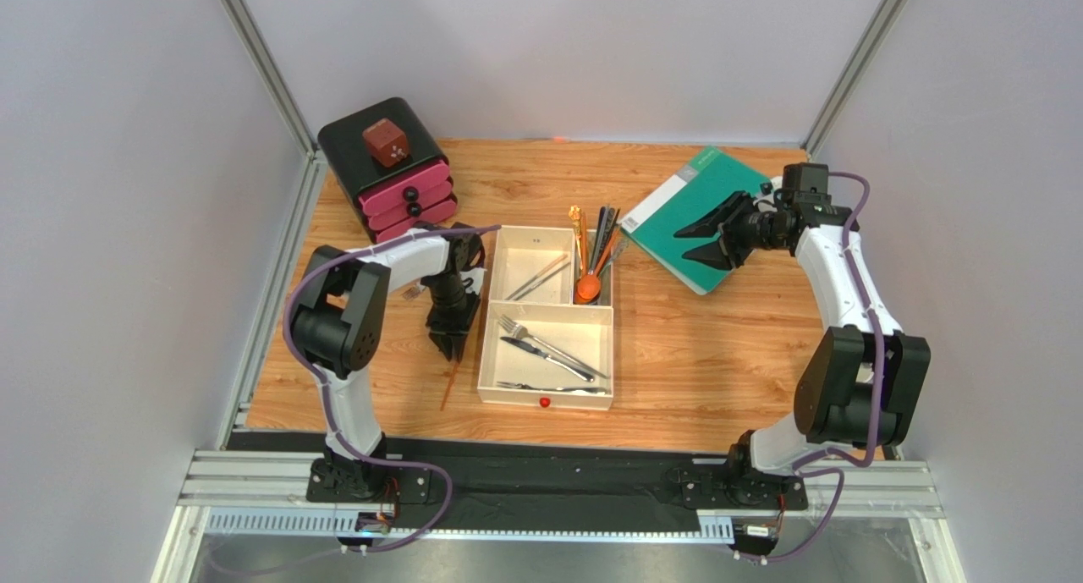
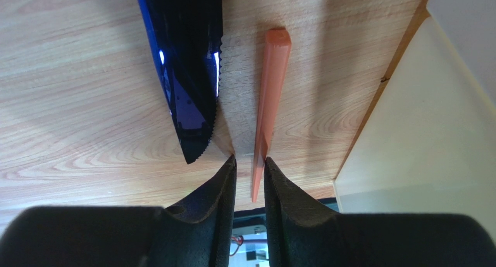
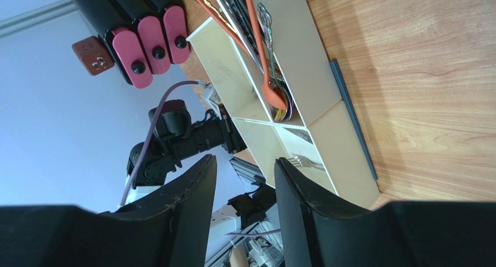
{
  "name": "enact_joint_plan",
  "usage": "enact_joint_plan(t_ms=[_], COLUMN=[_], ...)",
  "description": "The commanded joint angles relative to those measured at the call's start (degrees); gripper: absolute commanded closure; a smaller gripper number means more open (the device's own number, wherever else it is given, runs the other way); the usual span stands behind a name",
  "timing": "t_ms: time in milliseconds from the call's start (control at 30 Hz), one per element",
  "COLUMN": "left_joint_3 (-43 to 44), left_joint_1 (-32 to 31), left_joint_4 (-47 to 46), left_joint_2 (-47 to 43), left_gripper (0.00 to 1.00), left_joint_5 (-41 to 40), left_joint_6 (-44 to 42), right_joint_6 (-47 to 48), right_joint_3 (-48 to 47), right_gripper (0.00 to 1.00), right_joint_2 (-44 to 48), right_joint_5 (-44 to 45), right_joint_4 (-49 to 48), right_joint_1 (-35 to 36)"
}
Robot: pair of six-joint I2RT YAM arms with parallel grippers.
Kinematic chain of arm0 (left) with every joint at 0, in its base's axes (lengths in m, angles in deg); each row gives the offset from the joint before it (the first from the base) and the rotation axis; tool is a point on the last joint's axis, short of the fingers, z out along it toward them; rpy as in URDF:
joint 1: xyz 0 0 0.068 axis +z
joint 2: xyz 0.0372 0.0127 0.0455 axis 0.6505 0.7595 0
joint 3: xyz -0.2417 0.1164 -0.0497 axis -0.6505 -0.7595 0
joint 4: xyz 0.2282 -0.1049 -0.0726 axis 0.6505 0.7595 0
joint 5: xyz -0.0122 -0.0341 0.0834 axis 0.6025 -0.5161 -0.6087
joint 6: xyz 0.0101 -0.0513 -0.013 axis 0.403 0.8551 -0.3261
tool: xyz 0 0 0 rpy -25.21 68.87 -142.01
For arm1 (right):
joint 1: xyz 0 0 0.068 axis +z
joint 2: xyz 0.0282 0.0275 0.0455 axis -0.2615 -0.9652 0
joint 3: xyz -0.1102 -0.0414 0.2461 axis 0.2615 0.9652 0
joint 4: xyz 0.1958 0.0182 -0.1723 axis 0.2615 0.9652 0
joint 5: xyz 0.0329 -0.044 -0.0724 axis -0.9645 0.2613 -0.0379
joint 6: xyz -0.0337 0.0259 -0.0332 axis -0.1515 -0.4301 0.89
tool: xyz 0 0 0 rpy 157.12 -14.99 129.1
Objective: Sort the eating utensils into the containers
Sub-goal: Pick up the chopstick from the center of the board.
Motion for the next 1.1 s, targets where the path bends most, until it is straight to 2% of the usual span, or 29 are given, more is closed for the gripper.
enact_joint_plan(t_ms=[0,367,433,467,600,833,1067], left_joint_3=[1.03,-0.55,-1.51,-1.6,-1.78,-2.31,-3.01], left_joint_1=[-0.2,-1.69,-2.22,-2.48,-3.01,-3.01,-3.01], left_joint_4=[1.44,0.91,0.13,0.12,-0.41,-0.67,-1.2], left_joint_2=[1.28,1.73,1.73,1.47,0.76,-2.49,-10.13], left_gripper=[0.71,0.73,0.79,0.86,1.0,1.0,1.0], left_joint_5=[1.39,0.69,0.87,0.52,0.52,-1.42,-2.03], left_joint_6=[0.63,0.98,1.77,2.03,2.74,4.06,6.69], right_joint_6=[0.27,-0.61,-0.87,-0.96,-1.22,-1.57,-1.84], right_joint_3=[-0.24,2.57,3.1,3.19,3.19,3.01,3.89], right_gripper=[0.54,0.54,0.54,0.54,0.54,0.54,0.55], right_joint_2=[2.89,4.12,4.47,4.47,4.65,4.12,3.24], right_joint_5=[-3.05,-3.4,-3.49,-3.49,-3.67,-3.84,-3.41], right_joint_4=[-1.71,-3.11,-3.29,-3.38,-3.64,-3.82,-4.17], right_joint_1=[-0.45,-0.45,-0.53,-0.54,-0.62,-0.54,-0.54])
